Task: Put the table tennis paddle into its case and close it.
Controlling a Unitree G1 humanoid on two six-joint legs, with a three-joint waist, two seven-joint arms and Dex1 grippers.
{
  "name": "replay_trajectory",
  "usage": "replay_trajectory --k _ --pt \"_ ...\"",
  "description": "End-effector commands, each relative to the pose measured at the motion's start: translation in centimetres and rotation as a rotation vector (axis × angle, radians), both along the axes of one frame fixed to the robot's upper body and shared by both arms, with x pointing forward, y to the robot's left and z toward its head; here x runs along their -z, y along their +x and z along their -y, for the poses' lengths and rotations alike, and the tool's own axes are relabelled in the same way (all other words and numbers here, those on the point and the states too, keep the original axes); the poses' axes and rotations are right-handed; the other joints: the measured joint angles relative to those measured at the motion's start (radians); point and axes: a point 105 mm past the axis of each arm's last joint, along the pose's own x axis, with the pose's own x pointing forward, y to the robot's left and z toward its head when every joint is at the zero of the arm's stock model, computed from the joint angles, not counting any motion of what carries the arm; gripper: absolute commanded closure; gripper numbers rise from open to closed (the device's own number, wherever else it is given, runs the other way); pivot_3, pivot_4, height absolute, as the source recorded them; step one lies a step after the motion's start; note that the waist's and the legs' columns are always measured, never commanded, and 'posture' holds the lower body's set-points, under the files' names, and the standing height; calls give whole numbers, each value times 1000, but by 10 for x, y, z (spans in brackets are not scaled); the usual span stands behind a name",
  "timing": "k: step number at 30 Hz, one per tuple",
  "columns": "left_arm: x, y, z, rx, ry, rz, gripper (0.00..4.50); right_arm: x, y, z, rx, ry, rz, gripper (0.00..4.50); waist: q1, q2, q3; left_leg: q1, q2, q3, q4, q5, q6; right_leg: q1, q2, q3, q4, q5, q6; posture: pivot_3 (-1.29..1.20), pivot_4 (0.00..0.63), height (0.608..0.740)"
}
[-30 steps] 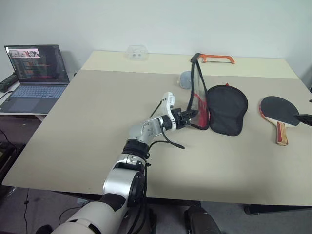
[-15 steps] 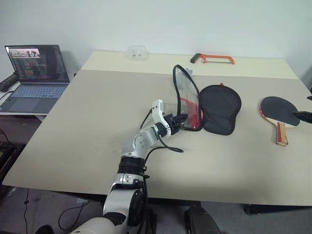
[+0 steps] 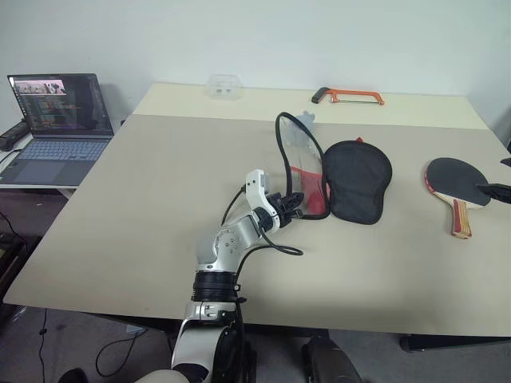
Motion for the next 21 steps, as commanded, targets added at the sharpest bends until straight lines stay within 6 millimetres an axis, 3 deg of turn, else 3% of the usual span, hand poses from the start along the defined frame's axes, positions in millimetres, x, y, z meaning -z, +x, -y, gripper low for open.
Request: replay_trajectory --k 1,5,14,21 --pt "-12 -2 -5 -12 -14 35 4467 -14 -4 -2 -18 -12 28 0 0 0 0 0 0 0 0 0 0 0 0 0 0 0 0 0 150 740" --pt "-9 -3 -10 -33 12 32 4467 -13 -4 -3 -21 -14 19 0 0 0 0 0 0 0 0 0 0 0 0 0 0 0 0 0 150 740" --pt "-14 -15 12 -41 24 35 4467 -6 -2 -10 -54 -3 -8 0 2 0 0 0 0 0 0 0 0 0 0 0 0 0 0 0 150 740" --pt "-12 -16 16 -81 31 3 4467 -3 -1 -13 -68 -4 -16 0 1 0 0 0 -1 0 0 0 0 1 0 0 0 0 0 0 150 740"
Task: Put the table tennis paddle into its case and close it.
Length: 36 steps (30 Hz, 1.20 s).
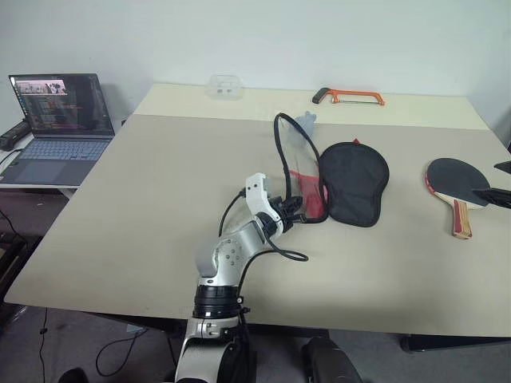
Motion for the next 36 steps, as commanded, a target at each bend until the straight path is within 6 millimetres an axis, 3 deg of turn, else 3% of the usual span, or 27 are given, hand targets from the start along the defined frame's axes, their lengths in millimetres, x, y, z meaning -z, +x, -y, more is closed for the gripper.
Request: replay_trajectory --k 1,12,17,20,25,29,33,36 --pt "-13 -3 12 15 -40 27 4467 -8 0 -5 -23 -6 25 0 0 0 0 0 0 0 0 0 0 0 0 0 0 0 0 0 150 740" --pt "-5 -7 7 67 -19 -15 4467 -10 -1 -5 -24 -15 25 0 0 0 0 0 0 0 0 0 0 0 0 0 0 0 0 0 150 740" --pt "-6 -3 -6 93 43 23 2896 -8 1 -8 -21 -15 29 0 -1 0 0 0 0 0 0 0 0 0 0 0 0 0 0 0 150 740" --pt "-8 1 -19 137 164 107 1830 -8 13 -8 29 -7 83 0 -4 0 0 1 0 0 0 0 0 0 2 0 0 0 0 0 150 740" --pt "-22 1 -34 190 216 196 21 0 29 -19 85 34 109 0 0 0 0 0 1 0 0 0 0 0 1 0 0 0 0 0 150 740" --pt "-42 -28 -58 425 362 371 21 19 53 -19 278 54 72 0 -8 0 0 0 1 1 -1 0 -1 -1 1 1 0 0 0 0 150 740" --pt "-62 -20 -93 394 422 437 21 27 66 -13 478 115 -9 0 -7 1 0 0 4 1 -2 1 -2 -2 0 0 1 0 -2 0 150 740" --pt "-78 -15 -100 394 439 493 21 25 76 -2 667 213 -32 0 -2 1 0 0 3 1 -1 0 -1 -2 -1 0 1 0 -1 0 150 740"
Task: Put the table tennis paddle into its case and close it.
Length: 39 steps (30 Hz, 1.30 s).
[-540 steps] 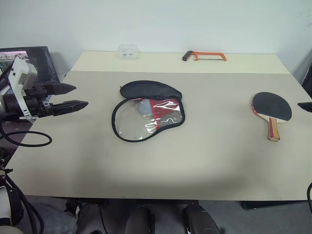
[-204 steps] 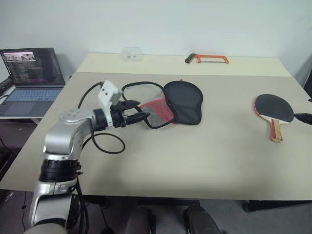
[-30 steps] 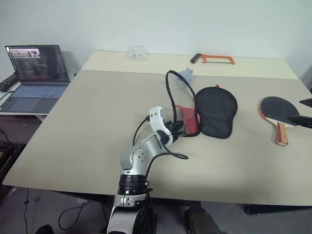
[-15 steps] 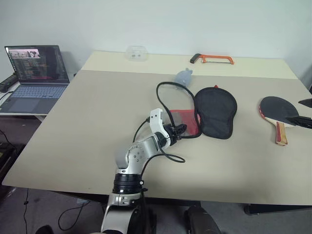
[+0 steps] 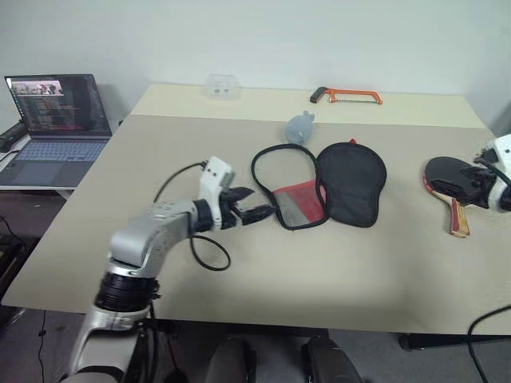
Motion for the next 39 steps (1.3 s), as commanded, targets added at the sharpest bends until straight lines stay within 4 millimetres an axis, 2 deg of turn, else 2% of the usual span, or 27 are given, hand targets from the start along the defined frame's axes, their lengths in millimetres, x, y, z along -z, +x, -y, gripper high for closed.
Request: replay_trajectory --k 1,5,7,12,17,27,39 --pt "-30 2 1 55 -23 118 21 -17 4 22 224 33 18 0 3 0 0 0 0 0 0 0 0 0 0 0 0 0 0 0 150 740" --pt "-46 -4 16 129 -70 161 21 -11 4 31 347 75 -39 0 11 0 0 -6 0 -2 0 0 0 -3 0 -3 -2 0 -1 0 150 740" --pt "-51 -9 23 165 -100 166 21 2 -4 32 379 59 -129 0 11 0 0 -13 0 -3 1 0 0 -9 -1 -3 -1 0 0 0 150 740" --pt "-51 -13 27 190 -108 162 21 11 -20 41 457 53 -195 0 6 0 0 -15 0 -3 0 0 0 -12 0 -3 -1 0 0 0 150 740" --pt "-52 -14 29 201 -119 158 21 21 -27 45 504 81 -215 0 2 0 0 -15 -1 -3 1 0 1 -12 0 -3 0 0 1 0 150 740" --pt "-55 -12 32 200 -128 166 21 41 -16 43 549 149 -199 0 2 0 0 -15 -1 -3 1 0 1 -12 1 -3 0 0 1 0 150 740" --pt "-57 -14 33 187 -128 175 21 58 -1 40 550 138 -193 0 0 0 0 -14 -1 -3 1 0 1 -12 1 -3 0 0 1 0 150 740"
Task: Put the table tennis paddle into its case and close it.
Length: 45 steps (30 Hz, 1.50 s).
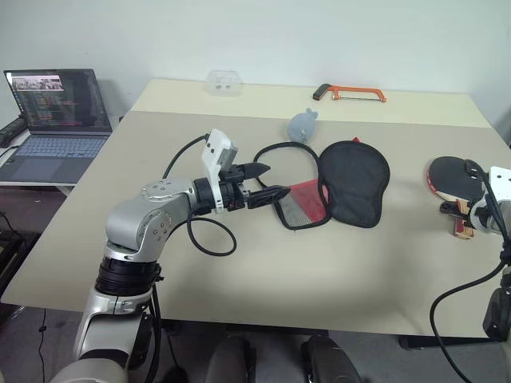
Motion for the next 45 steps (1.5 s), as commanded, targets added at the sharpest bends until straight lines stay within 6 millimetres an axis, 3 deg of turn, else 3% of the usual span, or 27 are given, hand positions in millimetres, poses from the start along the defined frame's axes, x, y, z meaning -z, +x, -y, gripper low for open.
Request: replay_trajectory --k 1,3,6,15,24,31,35,37,41,45 --pt "-18 -6 3 18 -21 67 21 -16 9 1 5 -30 67 0 0 0 0 0 0 0 0 0 0 0 0 0 0 0 0 0 150 740" --pt "-18 -6 3 15 -21 67 21 -16 12 0 9 -27 75 0 0 0 0 0 0 0 0 0 0 0 0 0 0 0 0 0 150 740" --pt "-18 -6 2 10 -21 67 0 -16 15 -1 13 -31 88 550 1 0 0 0 0 0 0 0 0 0 0 0 0 0 0 0 150 740" --pt "-20 -4 1 -4 -26 66 0 -14 23 -6 14 -28 101 3466 -16 0 0 1 0 0 0 0 0 0 0 1 0 0 0 0 150 740" --pt "-18 -3 3 -7 -33 59 0 -34 27 -21 -7 34 165 3465 -19 0 0 1 1 0 0 0 0 0 0 1 0 0 0 0 150 740" --pt "-20 -3 4 -4 -40 64 0 -71 33 -34 -37 -23 249 3465 -19 0 0 0 1 0 0 0 0 0 0 1 0 0 0 0 150 740" --pt "-20 -6 1 1 -41 58 0 -108 42 -77 -153 -71 324 3465 -24 0 0 0 1 1 -1 0 0 -2 0 2 1 0 0 0 150 740" --pt "-19 -6 1 0 -39 54 0 -115 45 -102 -203 -54 336 3465 -26 0 0 0 1 2 -1 0 0 -3 1 3 2 0 0 0 150 740" --pt "-18 -6 2 -1 -37 53 0 -112 51 -159 -296 -33 333 3465 -22 0 0 0 2 1 -1 0 0 -3 1 2 2 0 0 0 150 740" --pt "-18 -7 4 1 -40 53 0 -100 53 -192 -316 -30 324 3465 -17 0 0 -2 3 2 -1 0 0 -5 0 2 2 0 0 0 150 740"
